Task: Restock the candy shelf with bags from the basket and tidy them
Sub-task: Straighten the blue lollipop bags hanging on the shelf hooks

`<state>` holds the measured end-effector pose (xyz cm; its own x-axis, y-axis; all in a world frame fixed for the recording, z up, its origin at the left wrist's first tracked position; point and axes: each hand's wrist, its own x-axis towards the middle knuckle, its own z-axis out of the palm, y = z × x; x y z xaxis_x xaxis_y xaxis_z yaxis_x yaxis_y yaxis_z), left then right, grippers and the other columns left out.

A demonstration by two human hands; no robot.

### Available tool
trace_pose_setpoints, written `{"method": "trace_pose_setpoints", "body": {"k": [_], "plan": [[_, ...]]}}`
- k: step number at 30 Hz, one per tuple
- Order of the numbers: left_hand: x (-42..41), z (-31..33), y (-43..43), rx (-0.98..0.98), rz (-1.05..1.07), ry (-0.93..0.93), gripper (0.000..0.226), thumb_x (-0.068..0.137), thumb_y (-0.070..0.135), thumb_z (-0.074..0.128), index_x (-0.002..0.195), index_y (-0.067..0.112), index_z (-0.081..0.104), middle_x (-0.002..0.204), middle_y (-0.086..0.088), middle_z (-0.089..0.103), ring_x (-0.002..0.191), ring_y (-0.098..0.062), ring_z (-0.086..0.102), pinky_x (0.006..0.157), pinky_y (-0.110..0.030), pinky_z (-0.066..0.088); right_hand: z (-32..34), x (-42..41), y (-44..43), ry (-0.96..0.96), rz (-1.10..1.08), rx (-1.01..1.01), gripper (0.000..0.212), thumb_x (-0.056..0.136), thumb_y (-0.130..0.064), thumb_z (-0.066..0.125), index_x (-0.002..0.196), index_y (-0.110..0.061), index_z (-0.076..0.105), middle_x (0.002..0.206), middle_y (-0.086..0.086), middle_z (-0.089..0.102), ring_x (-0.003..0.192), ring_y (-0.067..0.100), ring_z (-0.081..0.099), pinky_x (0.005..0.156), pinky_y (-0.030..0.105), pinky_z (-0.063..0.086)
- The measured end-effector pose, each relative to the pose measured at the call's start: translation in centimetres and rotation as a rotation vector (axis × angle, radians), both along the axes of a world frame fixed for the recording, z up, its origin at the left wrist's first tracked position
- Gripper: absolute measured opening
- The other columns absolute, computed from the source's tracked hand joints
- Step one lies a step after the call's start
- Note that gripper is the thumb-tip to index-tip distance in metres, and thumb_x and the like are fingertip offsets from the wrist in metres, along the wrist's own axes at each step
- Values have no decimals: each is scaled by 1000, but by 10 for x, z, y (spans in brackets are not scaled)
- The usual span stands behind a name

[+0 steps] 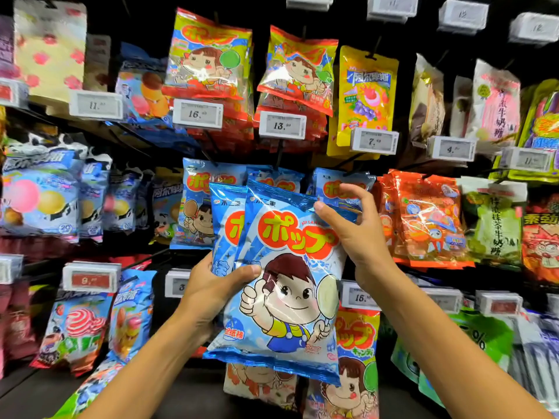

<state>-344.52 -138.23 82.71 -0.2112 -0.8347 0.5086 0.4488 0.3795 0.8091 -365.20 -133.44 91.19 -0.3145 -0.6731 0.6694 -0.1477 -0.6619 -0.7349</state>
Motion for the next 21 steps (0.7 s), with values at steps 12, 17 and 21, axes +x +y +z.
{"method": "trace_pose_setpoints", "body": {"k": [12,17,21], "plan": [[12,54,-33,12,105,52,43,62,11,82,102,6,67,91,-9,77,77,-18,75,56,-21,56,61,37,-51,-169,242,158,14,71,-7,84,79,-1,74,73,20,73,57,26,72,52,29,57],[12,77,-62,60,210,8,36,69,16,85,101,8,69,77,-4,76,60,-16,71,51,-22,53,89,44,-79,-185,171,69,12,68,-3,85,72,-3,74,66,17,72,55,25,71,52,29,56],[9,91,-84,65,318,-56,42,65,31,88,100,16,69,84,3,73,70,-12,69,58,-21,51,102,44,-97,-193,88,57,14,67,-5,87,70,-3,73,59,11,71,48,19,68,47,25,54]]}}
